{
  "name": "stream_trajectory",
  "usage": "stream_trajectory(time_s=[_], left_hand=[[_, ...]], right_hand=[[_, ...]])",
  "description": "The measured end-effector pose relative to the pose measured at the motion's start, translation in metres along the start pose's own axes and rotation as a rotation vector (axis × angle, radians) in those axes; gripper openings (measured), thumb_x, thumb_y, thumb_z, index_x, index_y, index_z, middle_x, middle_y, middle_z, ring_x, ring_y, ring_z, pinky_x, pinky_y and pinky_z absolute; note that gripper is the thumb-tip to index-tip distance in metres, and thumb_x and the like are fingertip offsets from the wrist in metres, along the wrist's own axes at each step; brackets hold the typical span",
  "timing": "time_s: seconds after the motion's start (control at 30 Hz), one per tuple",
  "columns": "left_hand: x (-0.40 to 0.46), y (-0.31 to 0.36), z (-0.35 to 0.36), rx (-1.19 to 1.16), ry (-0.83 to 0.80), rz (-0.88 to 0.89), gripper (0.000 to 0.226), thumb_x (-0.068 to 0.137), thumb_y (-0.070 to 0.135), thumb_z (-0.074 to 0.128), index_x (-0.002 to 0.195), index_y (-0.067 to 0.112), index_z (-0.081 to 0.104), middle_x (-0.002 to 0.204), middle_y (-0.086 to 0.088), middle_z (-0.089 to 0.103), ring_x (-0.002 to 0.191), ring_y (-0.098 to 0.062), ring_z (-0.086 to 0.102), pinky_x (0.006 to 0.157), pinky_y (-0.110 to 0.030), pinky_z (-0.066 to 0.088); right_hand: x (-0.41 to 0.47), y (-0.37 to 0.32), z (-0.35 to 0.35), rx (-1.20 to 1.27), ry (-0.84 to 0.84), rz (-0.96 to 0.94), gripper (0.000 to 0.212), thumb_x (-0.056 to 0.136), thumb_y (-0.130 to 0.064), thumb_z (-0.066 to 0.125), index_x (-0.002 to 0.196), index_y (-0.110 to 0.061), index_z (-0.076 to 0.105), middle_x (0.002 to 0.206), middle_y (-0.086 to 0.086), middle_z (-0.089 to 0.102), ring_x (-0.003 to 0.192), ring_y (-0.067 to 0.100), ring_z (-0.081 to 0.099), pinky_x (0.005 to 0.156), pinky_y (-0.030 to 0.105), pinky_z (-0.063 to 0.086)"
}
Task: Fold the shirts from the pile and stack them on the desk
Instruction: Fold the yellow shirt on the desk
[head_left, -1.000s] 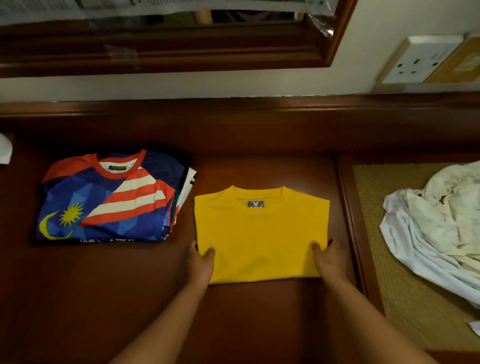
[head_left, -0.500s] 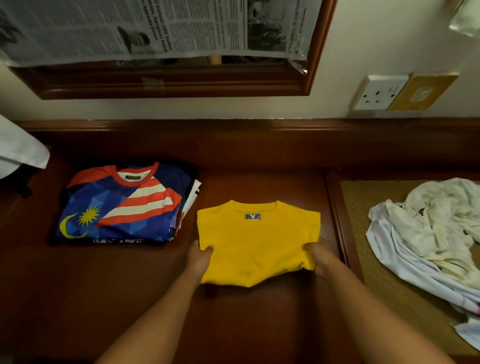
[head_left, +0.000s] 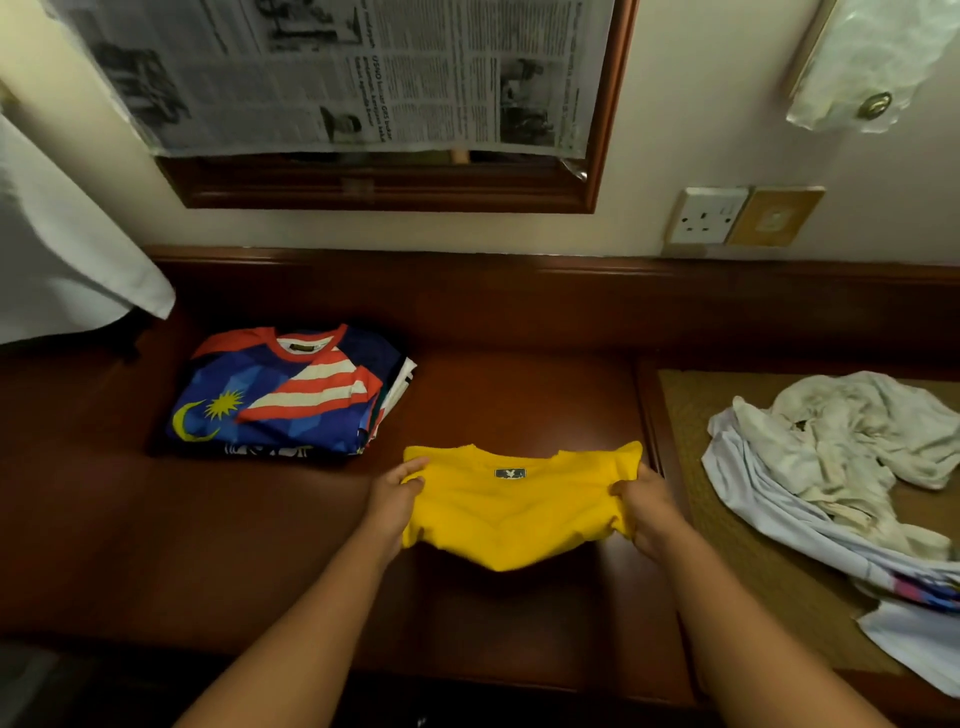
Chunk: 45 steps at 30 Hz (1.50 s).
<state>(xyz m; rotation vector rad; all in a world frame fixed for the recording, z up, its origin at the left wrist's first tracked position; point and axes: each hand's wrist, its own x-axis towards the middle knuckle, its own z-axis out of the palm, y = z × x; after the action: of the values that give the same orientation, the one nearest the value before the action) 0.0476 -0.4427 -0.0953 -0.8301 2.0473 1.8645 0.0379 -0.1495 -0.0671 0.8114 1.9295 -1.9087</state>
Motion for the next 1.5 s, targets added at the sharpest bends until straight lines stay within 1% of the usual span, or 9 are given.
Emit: stream_trajectory(time_s=[0.1,0.27,0.4,0.5,1.0,1.2,1.27,1.4,1.5], left_hand=[[-0.016,-0.002,-0.009,-0.019,0.025,0.012,0.037,0.097,0.001,0.047,0.131,0.011,0.055,0.151,-0.015,0.034,0.138,-0.031,0.033,0.108,-0.04,0.032],[-0.028,-0.005,-0.038,-0.054,0.084,0.03,0.036,0.097,0.001,0.048,0.131,0.011,0.056,0.148,-0.014,0.039,0.135,-0.03,0.036,0.108,-0.039,0.033],[-0.028,-0.004,-0.07,-0.114,0.134,0.051,0.034,0.096,0.0,0.049,0.126,0.013,0.059,0.143,-0.015,0.045,0.124,-0.027,0.046,0.104,-0.04,0.04],[-0.026,0.0,-0.099,-0.128,0.165,0.062,0.037,0.096,-0.001,0.048,0.131,0.007,0.056,0.139,-0.015,0.047,0.118,-0.025,0.045,0.092,-0.031,0.039],[0.026,-0.026,-0.341,-0.052,0.179,0.096,0.038,0.095,0.0,0.049,0.129,0.014,0.058,0.136,-0.014,0.052,0.123,-0.027,0.049,0.105,-0.042,0.038],[0.044,-0.063,-0.396,0.162,0.133,0.056,0.043,0.097,0.0,0.047,0.137,0.016,0.052,0.147,-0.014,0.041,0.132,-0.028,0.041,0.106,-0.036,0.036],[0.046,-0.085,-0.404,0.218,0.077,-0.014,0.048,0.097,-0.004,0.044,0.141,0.015,0.047,0.148,-0.015,0.039,0.121,-0.026,0.048,0.095,-0.034,0.043],[0.043,-0.125,-0.411,0.351,0.055,-0.12,0.056,0.096,-0.005,0.042,0.145,0.021,0.039,0.131,-0.013,0.053,0.061,-0.016,0.044,0.058,-0.029,0.037],[0.044,-0.142,-0.414,0.414,0.076,-0.118,0.061,0.096,-0.003,0.044,0.149,0.025,0.032,0.148,-0.011,0.038,0.056,-0.017,0.045,0.047,-0.025,0.035]], right_hand=[[-0.012,0.002,0.002,-0.051,-0.013,-0.071,0.048,0.091,0.015,0.038,0.131,-0.009,0.046,0.119,0.02,0.058,0.086,0.025,0.056,0.065,0.034,0.047],[-0.026,0.004,0.017,-0.112,-0.058,-0.204,0.072,0.089,0.012,0.042,0.15,-0.021,0.023,0.14,0.009,0.043,0.119,0.032,0.048,0.084,0.045,0.05],[-0.037,-0.001,0.046,-0.163,-0.051,-0.211,0.078,0.092,0.009,0.043,0.155,-0.023,0.009,0.159,0.01,0.017,0.142,0.033,0.024,0.106,0.049,0.033],[-0.041,-0.001,0.077,-0.2,-0.046,-0.206,0.074,0.094,0.007,0.043,0.154,-0.024,0.014,0.159,0.013,0.016,0.144,0.033,0.021,0.109,0.049,0.031],[-0.074,0.047,0.306,-0.231,-0.08,-0.237,0.064,0.092,0.001,0.049,0.149,-0.019,0.028,0.146,0.018,0.038,0.13,0.036,0.042,0.103,0.058,0.04],[-0.083,0.087,0.364,-0.386,-0.102,-0.228,0.089,0.07,-0.034,0.05,0.151,-0.009,0.021,0.149,0.019,0.036,0.134,0.036,0.038,0.108,0.048,0.035],[-0.089,0.102,0.372,-0.491,-0.127,-0.144,0.086,0.078,-0.026,0.054,0.153,-0.009,0.016,0.151,0.019,0.033,0.134,0.038,0.038,0.102,0.04,0.037],[-0.086,0.134,0.375,-0.581,-0.104,-0.008,0.073,0.092,0.003,0.046,0.154,-0.014,0.012,0.151,0.019,0.031,0.128,0.039,0.041,0.091,0.036,0.042],[-0.086,0.144,0.374,-0.607,-0.072,0.019,0.072,0.093,0.002,0.044,0.154,-0.018,0.012,0.149,0.018,0.033,0.122,0.041,0.045,0.085,0.039,0.044]])
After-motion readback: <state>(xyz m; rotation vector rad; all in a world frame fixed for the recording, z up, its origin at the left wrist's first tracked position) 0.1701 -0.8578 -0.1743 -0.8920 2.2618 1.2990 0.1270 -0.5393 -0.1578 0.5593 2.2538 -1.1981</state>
